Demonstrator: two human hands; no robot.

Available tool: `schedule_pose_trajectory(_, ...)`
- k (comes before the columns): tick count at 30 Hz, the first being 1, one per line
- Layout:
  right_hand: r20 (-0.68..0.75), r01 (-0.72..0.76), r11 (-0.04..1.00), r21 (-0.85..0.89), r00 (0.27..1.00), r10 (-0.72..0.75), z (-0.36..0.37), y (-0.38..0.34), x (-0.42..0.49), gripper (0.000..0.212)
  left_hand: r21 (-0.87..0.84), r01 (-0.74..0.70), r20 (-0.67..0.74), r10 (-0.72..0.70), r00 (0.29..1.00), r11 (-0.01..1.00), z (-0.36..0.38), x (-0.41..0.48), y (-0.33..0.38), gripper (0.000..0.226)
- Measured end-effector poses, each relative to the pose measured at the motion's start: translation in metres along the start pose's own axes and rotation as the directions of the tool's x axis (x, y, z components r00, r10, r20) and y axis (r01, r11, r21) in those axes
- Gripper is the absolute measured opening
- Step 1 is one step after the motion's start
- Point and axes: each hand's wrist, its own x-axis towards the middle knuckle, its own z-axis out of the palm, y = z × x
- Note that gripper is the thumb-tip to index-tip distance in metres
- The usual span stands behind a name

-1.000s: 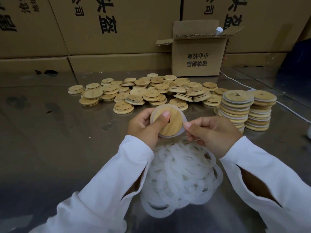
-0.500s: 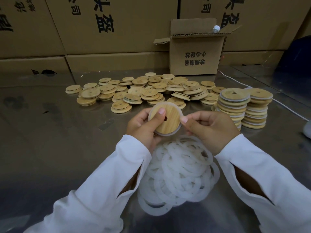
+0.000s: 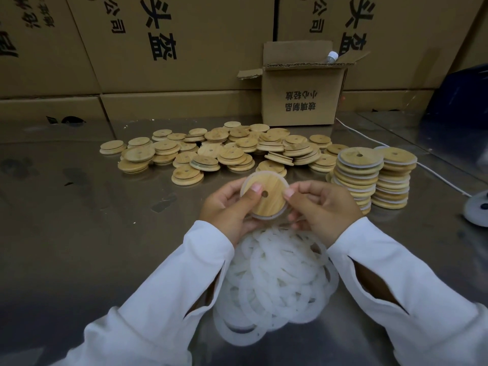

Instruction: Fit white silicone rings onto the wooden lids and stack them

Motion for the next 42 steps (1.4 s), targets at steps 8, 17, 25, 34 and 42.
schedule_pose_trajectory(8, -0.401, -0.155, 0.947, -0.282, 0.915, 0.031, -0.025, 0.02, 0.025, 0.012, 0.048, 0.0, -0.025, 0.001, 1.0, 0.999, -0.001, -0.002, 0.004, 0.018)
schedule_pose_trajectory(17, -0.414, -0.209, 0.769, -0.604, 0.907, -0.078, -0.022, 0.029, 0.029, 0.022, 0.071, 0.033, -0.054, -0.029, 0.998, 0.997, 0.001, -0.002, 0.006, 0.008)
schedule_pose_trajectory(25, -0.174, -0.03, 0.615, -0.788, 0.969, -0.176, -0.015, 0.028, 0.02, 0.013, 0.098, 0.073, -0.1, -0.063, 0.993, 0.992, 0.0, -0.003, 0.009, 0.008)
schedule_pose_trajectory(34, -0.046, 0.018, 0.555, -0.831, 0.994, -0.102, -0.012, 0.031, 0.022, 0.016, 0.636, 0.095, -0.221, 0.063, 0.973, 0.766, -0.027, 0.047, 0.03, 0.028)
schedule_pose_trajectory(42, 0.049, 0.095, 0.526, -0.845, 0.994, -0.101, -0.014, 0.027, 0.02, 0.014, 0.902, 0.259, -0.345, 0.213, 0.914, 0.346, -0.073, 0.141, 0.037, 0.063)
